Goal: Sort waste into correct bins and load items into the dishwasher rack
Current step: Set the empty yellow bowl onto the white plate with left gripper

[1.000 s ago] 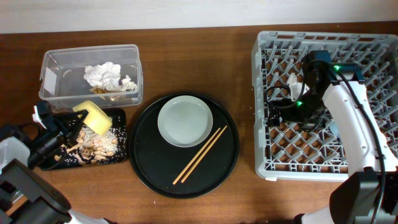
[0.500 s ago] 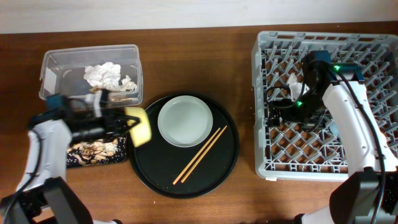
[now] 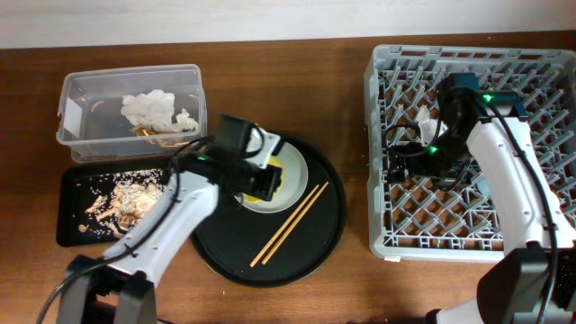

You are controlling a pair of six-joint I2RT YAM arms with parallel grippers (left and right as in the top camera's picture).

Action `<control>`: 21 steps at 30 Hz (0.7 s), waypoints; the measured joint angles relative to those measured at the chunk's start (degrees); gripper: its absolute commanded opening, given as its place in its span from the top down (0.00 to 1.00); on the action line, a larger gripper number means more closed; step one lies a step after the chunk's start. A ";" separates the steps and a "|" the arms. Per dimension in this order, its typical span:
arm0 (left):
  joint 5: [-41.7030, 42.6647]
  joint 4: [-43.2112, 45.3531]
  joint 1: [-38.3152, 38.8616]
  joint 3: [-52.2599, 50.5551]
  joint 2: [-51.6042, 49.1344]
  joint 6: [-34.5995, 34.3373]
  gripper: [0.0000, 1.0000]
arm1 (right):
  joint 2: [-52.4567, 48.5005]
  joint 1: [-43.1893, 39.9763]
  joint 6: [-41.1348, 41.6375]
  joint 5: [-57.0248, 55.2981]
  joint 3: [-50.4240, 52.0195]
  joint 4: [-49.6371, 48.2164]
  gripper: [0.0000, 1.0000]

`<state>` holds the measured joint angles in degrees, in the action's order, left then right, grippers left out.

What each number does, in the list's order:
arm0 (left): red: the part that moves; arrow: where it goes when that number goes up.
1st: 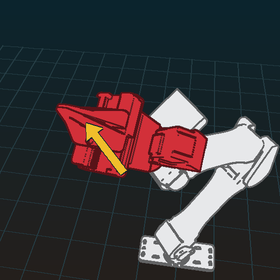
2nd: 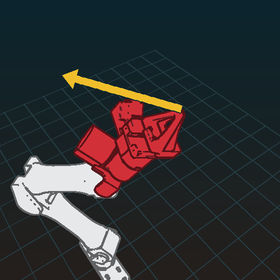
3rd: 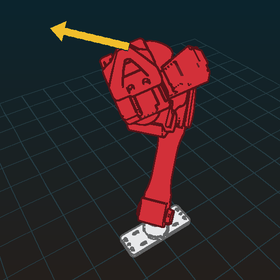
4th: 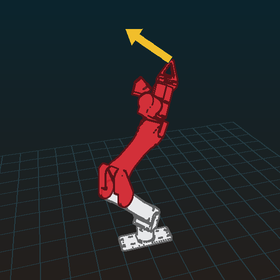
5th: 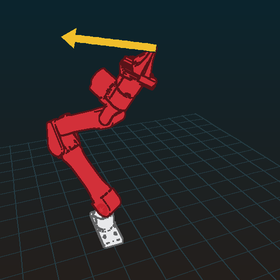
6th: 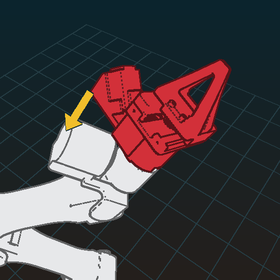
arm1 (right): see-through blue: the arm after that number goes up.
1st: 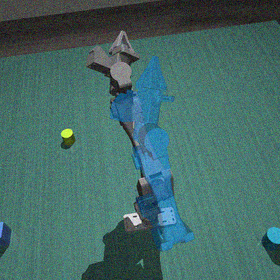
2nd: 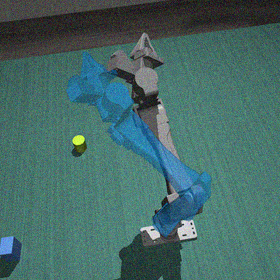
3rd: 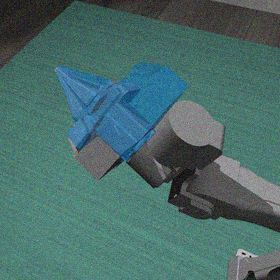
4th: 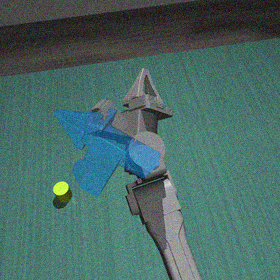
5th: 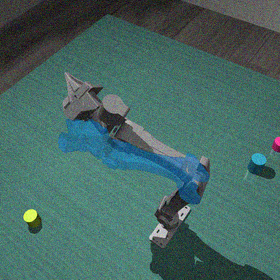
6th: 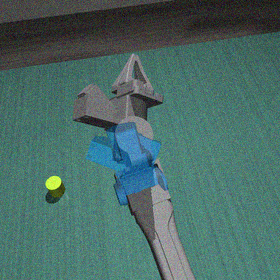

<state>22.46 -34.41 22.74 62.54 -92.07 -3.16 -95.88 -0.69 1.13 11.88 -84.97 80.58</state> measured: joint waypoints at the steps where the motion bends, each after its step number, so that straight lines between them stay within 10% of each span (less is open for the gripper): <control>1: -2.34 1.01 1.70 0.00 0.00 0.00 0.95 | 0.00 0.00 -0.04 -0.02 0.00 0.02 0.02; 21: -12.35 3.50 7.52 0.00 -2.43 -0.79 0.77 | 0.00 0.00 -0.09 -0.02 0.00 -0.42 0.02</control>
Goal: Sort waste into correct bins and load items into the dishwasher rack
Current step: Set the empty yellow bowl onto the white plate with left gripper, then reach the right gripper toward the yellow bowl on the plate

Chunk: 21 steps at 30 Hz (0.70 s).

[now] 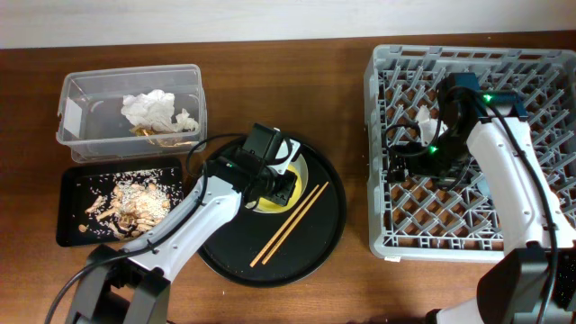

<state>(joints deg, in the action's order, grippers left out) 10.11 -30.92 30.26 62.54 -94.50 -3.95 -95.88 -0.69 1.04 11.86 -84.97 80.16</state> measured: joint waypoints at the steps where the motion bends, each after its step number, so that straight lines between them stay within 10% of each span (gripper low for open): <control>1: 0.00 -0.42 -0.02 0.02 0.00 0.02 0.76 | 0.00 0.00 0.00 0.02 0.00 -0.15 0.02; 7: 0.52 -13.99 -7.06 1.53 7.67 -0.04 0.72 | -0.02 0.04 0.02 2.93 -1.44 -2.03 0.01; 11: 0.39 -20.92 -16.11 2.36 16.00 -1.14 0.48 | -0.02 2.93 0.04 5.20 -6.08 -4.35 0.00; 21: 0.59 -27.91 -25.75 2.58 18.78 -2.95 0.31 | -4.87 24.06 5.09 6.01 -7.23 -18.51 0.12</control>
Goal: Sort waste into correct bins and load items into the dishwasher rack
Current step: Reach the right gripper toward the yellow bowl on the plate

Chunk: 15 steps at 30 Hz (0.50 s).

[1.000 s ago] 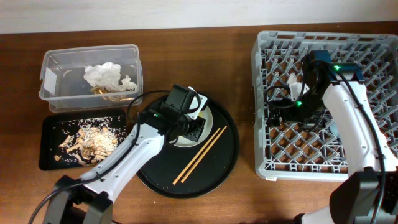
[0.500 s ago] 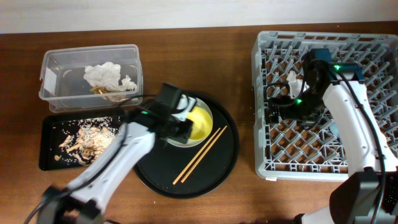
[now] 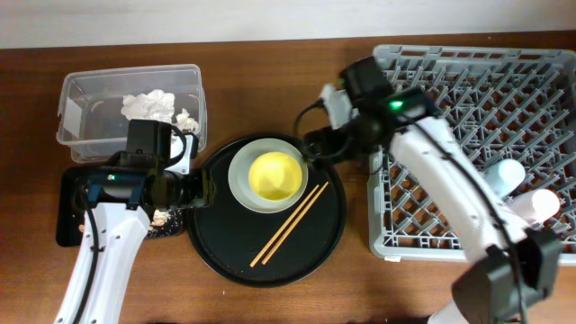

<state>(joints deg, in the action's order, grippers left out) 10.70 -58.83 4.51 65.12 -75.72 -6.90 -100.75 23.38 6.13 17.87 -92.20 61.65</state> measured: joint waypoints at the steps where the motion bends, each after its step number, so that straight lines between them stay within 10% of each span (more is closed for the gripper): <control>1: -0.02 0.02 0.00 0.00 0.00 -0.02 0.31 | -1.92 1.40 0.94 0.02 -0.04 -1.03 0.14; 15: 0.00 -0.09 0.00 0.00 0.00 -0.07 0.30 | -18.91 4.96 10.51 0.02 -0.04 -7.39 0.60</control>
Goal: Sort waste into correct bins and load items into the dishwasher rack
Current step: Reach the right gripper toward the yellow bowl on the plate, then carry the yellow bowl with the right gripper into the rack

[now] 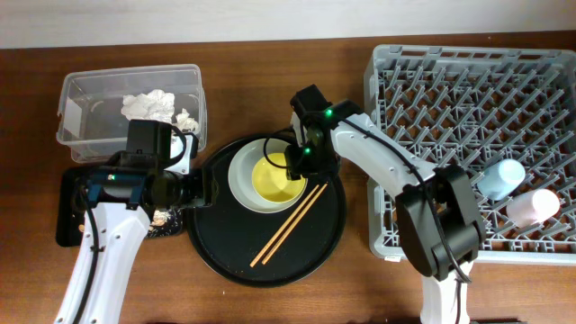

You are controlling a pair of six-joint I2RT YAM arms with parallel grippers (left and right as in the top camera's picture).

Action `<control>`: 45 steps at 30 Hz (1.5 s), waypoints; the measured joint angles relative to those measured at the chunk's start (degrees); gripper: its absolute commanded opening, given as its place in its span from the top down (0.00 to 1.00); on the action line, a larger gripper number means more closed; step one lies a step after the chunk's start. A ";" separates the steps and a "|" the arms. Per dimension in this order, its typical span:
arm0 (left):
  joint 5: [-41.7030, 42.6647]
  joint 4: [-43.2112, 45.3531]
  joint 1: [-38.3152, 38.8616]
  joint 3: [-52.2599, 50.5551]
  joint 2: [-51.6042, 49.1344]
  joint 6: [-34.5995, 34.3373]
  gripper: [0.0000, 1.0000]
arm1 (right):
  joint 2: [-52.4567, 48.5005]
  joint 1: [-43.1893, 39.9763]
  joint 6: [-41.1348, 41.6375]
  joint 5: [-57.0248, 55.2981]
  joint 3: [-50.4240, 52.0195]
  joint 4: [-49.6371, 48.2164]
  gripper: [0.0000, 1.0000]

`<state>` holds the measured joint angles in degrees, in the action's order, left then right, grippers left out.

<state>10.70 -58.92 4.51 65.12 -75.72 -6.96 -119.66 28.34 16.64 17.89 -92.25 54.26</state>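
A pale bowl [247, 180] with a yellow inside sits on the round black tray [225, 252], and a pair of chopsticks [290, 225] lies just to its right. My right gripper [297, 164] reaches down onto the bowl's right rim; its jaws are hidden under the wrist. My left gripper [200, 191] rests at the tray's left edge, and its state is unclear. The grey dishwasher rack [468, 99] stands on the right with two cups [499, 178] near its right side.
A clear bin [81, 90] holding crumpled tissue stands at the back left. In front of it a black rectangular tray [67, 211] with food scraps is partly covered by my left arm. The right arm stretches from the rack's front across to the bowl.
My right gripper has moved from the gap between rack and tray down to the bowl's right rim. The left arm has not moved.
My left gripper was over the bowl on the round tray while the right arm was inside the rack. Then the left arm was back beside the scrap tray, the bowl stood uncovered, and the right arm was out of the rack. Now it is at the bowl.
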 measured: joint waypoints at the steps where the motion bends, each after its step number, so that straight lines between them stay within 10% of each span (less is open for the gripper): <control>1: 0.00 0.00 0.00 0.00 0.00 -0.02 0.30 | -0.57 0.00 -0.07 -0.04 0.00 -0.17 0.61; 8: 0.00 0.00 0.00 0.00 0.00 0.00 0.30 | -2.47 -0.02 1.77 -0.46 0.00 -0.11 0.96; 19: 0.00 0.00 0.00 0.00 0.00 0.00 0.30 | -0.52 -4.70 1.73 -4.92 -4.52 9.88 0.96; 26: 0.00 0.00 0.00 0.00 0.00 -0.02 0.29 | 17.31 -14.27 0.87 -17.42 -6.91 9.92 0.96; 45: 0.22 0.70 0.00 0.02 0.00 -0.15 0.24 | 16.46 -43.15 -0.02 -69.37 -7.02 -12.46 0.96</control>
<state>10.92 -58.22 4.51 65.14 -75.72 -7.11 -103.20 -14.81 16.62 -51.48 -99.26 41.80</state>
